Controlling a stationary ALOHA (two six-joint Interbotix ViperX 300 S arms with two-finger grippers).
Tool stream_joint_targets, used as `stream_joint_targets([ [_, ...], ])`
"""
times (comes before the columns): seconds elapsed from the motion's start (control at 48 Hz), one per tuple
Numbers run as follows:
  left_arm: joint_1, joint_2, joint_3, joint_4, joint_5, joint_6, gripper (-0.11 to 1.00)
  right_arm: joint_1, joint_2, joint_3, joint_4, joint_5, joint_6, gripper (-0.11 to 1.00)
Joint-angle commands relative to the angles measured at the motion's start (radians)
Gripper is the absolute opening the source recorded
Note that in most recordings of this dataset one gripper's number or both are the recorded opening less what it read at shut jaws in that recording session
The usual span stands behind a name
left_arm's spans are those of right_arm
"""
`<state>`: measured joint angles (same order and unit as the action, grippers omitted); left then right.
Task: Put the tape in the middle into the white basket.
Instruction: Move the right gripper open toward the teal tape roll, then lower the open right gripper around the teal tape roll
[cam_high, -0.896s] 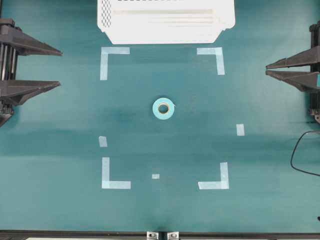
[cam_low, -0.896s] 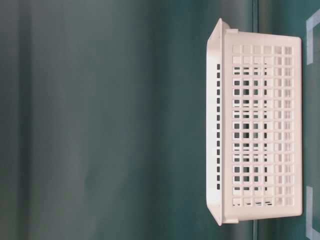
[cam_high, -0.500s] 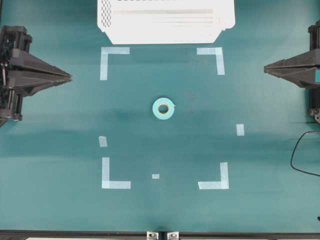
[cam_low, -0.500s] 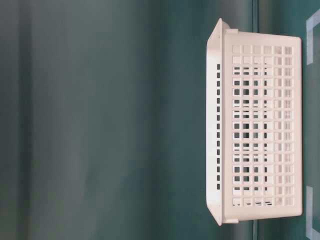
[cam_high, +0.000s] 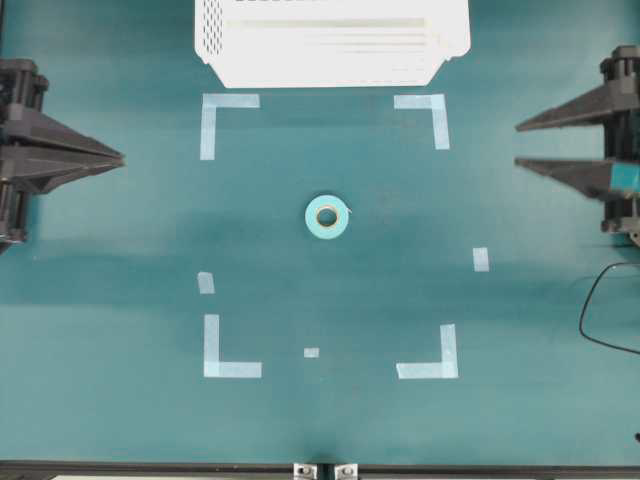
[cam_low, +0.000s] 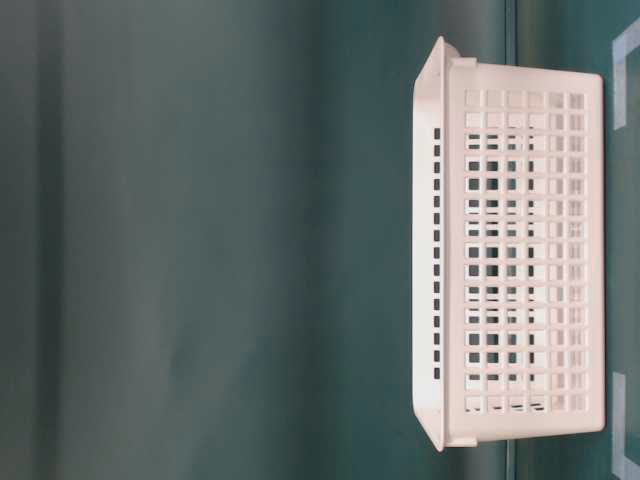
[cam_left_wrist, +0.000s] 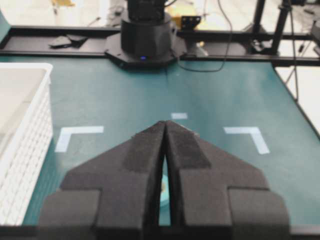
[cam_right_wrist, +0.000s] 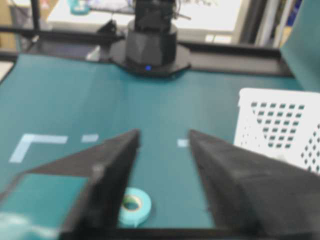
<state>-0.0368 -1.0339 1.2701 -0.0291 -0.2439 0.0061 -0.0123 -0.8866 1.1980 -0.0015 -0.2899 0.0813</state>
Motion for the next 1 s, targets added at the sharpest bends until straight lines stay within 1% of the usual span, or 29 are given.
stream_joint_targets([
  [0.0,0.005,-0.048,-0.002,-0.002,0.034,-0.002,-0.1,-0.002,0.028,-0.028,0.002,-0.008,0.003,0.78],
  [0.063,0.009,-0.078,0.006,-0.002,0.081,-0.003,-0.1,-0.002,0.046,-0.035,0.003,-0.008,0.003,0.91],
  [0.104,0.012,-0.097,0.009,-0.002,0.12,-0.003,-0.1,-0.002,0.063,-0.043,0.002,-0.008,0.005,0.97],
  [0.125,0.015,-0.103,0.011,-0.002,0.141,-0.003,-0.1,-0.002,0.071,-0.046,0.003,-0.008,0.005,0.98],
  [0.229,0.026,-0.132,0.025,-0.002,0.249,-0.003,-0.1,-0.003,0.117,-0.066,0.003,-0.012,0.005,0.97],
  [0.333,0.032,-0.152,0.044,-0.002,0.301,-0.005,-0.1,-0.002,0.175,-0.089,0.002,-0.012,0.005,0.97],
  [0.584,0.04,-0.19,0.112,0.0,0.318,0.002,-0.1,-0.003,0.345,-0.161,0.002,-0.012,0.005,0.97],
  [0.813,0.048,-0.253,0.175,0.0,0.344,0.0,-0.1,-0.003,0.492,-0.23,0.002,-0.012,0.008,0.97],
  [0.98,0.049,-0.287,0.187,0.0,0.35,-0.002,-0.1,-0.003,0.578,-0.267,0.003,-0.012,0.017,0.97],
])
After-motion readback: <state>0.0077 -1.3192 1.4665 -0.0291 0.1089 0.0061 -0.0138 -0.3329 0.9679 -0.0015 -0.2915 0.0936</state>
